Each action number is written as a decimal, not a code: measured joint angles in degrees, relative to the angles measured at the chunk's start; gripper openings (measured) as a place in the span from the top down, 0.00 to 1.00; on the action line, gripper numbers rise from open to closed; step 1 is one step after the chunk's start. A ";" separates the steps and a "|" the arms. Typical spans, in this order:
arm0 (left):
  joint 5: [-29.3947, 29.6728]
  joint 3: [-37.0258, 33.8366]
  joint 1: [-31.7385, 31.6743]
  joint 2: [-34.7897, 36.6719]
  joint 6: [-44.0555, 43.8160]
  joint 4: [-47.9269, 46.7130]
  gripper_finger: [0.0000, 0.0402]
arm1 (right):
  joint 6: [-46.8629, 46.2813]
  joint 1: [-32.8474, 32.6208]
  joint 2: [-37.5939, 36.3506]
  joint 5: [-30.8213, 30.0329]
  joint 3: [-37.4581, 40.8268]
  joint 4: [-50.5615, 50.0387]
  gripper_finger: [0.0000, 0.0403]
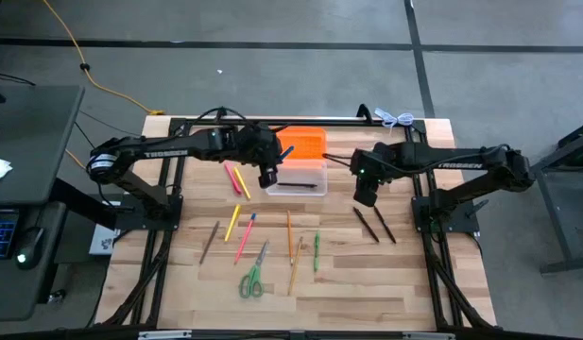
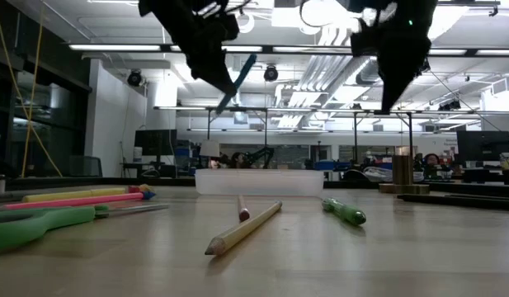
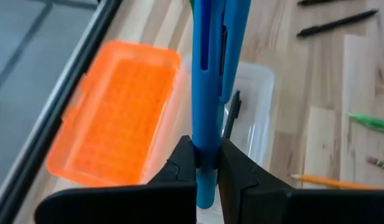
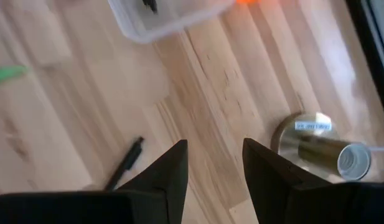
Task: Pick & place school supplies into a supply box
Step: Put the blue pen into the transparent supply box
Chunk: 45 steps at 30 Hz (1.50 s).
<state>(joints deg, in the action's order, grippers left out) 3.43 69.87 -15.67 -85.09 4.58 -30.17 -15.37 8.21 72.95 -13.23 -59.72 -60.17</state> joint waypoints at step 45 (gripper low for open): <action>-1.18 20.92 -1.21 -28.01 10.63 -21.30 0.87 | -8.82 0.00 -45.76 1.17 38.02 44.73 0.68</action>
<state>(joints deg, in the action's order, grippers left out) 2.25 90.78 -16.88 -113.10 15.21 -51.47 -24.20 8.21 27.19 -12.07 -21.70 -15.44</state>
